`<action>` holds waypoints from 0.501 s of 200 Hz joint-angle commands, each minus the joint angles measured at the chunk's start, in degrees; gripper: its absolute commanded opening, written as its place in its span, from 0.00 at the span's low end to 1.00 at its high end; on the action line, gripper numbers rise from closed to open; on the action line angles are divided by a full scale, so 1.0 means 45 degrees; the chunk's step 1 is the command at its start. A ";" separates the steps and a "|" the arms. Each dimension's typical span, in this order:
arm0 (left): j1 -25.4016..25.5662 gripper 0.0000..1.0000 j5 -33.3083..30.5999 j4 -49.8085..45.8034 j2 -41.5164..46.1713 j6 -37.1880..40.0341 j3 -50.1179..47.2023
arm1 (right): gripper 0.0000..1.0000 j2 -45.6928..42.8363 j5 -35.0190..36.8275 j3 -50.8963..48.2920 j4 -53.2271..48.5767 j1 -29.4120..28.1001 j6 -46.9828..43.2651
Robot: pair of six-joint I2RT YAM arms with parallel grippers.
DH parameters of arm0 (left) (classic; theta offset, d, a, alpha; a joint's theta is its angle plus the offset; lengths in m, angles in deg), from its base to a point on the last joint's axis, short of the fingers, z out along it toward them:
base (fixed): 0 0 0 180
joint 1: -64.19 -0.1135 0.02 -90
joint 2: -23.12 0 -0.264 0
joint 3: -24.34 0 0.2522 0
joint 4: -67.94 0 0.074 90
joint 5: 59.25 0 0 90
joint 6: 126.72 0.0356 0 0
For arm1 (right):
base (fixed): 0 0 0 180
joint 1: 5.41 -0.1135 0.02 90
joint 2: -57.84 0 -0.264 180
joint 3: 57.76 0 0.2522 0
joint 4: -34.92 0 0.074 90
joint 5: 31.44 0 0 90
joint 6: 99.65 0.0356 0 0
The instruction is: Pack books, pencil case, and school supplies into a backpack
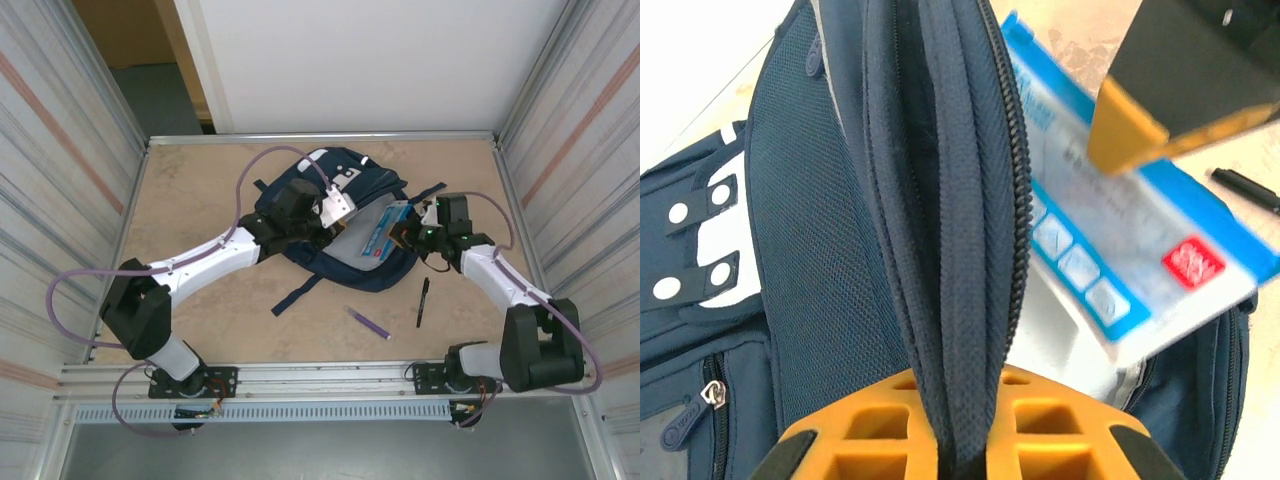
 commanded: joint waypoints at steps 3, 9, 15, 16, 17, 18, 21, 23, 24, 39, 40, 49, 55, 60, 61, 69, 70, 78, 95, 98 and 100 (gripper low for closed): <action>-0.0085 0.00 0.0849 0.1246 0.0880 -0.1214 0.1064 | 0.00 0.0728 -0.0036 0.0746 0.1511 -0.0896 0.0882; -0.0157 0.00 0.1140 0.1249 0.0929 -0.1487 0.1185 | 0.00 0.0996 0.0271 0.0833 0.1842 -0.1049 0.1373; -0.0262 0.00 0.1331 0.1342 0.0984 -0.1821 0.1269 | 0.00 0.1262 0.0581 0.0865 0.2190 -0.1166 0.1897; -0.0280 0.00 0.1362 0.1346 0.0992 -0.1875 0.1272 | 0.00 0.1314 0.0627 0.0857 0.2268 -0.1183 0.1983; -0.0288 0.00 0.1377 0.1368 0.0996 -0.1942 0.1283 | 0.00 0.1359 0.0689 0.0863 0.2347 -0.1192 0.2065; -0.0312 0.00 0.1405 0.1388 0.1008 -0.1994 0.1288 | 0.00 0.1381 0.0730 0.0865 0.2434 -0.1216 0.2145; -0.0369 0.00 0.1472 0.1465 0.1033 -0.2192 0.1283 | 0.00 0.1570 0.0794 0.0858 0.2709 -0.1274 0.2371; -0.0422 0.00 0.1525 0.1530 0.1052 -0.2303 0.1291 | 0.00 0.1675 0.0835 0.0831 0.2921 -0.1288 0.2525; -0.0447 0.00 0.1547 0.1557 0.1055 -0.2351 0.1293 | 0.00 0.1735 0.0842 0.0830 0.3034 -0.1293 0.2600; -0.0708 0.00 0.2022 0.1949 0.1213 -0.2851 0.1237 | 0.00 0.2688 0.0535 0.0879 0.4828 -0.1541 0.3329; -0.0717 0.00 0.2039 0.1972 0.1233 -0.2859 0.1226 | 0.00 0.2759 0.0506 0.0913 0.4954 -0.1566 0.3382; -0.0781 0.00 0.2135 0.2112 0.1307 -0.2858 0.1184 | 0.00 0.3400 0.0229 0.1258 0.5604 -0.1796 0.3571; -0.0805 0.00 0.2108 0.2141 0.1339 -0.2786 0.1206 | 0.00 0.3771 0.0141 0.1493 0.5885 -0.1949 0.4036; -0.0807 0.00 0.2063 0.2123 0.1387 -0.2737 0.1199 | 0.00 0.4041 0.0191 0.1667 0.6022 -0.2082 0.4218; -0.0815 0.00 0.2060 0.2127 0.1399 -0.2724 0.1198 | 0.00 0.4090 0.0217 0.1687 0.6040 -0.2091 0.4247; -0.0840 0.00 0.2055 0.2089 0.1443 -0.2712 0.1215 | 0.00 0.4419 0.0487 0.1826 0.6218 -0.2282 0.4369; -0.0842 0.00 0.2056 0.2081 0.1446 -0.2712 0.1225 | 0.00 0.4464 0.0521 0.1835 0.6226 -0.2298 0.4371; -0.0875 0.00 0.2116 0.2088 0.1495 -0.2682 0.1216 | 0.02 0.4783 0.1105 0.1918 0.6078 -0.2440 0.4359; -0.0934 0.00 0.2278 0.2011 0.1564 -0.2690 0.1208 | 0.08 0.5542 0.2244 0.2065 0.5594 -0.2609 0.4373; -0.0940 0.00 0.2319 0.1997 0.1556 -0.2694 0.1198 | 0.09 0.5708 0.2378 0.2104 0.5545 -0.2637 0.4356; -0.0941 0.00 0.2327 0.2000 0.1573 -0.2692 0.1197 | 0.09 0.5810 0.2437 0.2139 0.5500 -0.2654 0.4354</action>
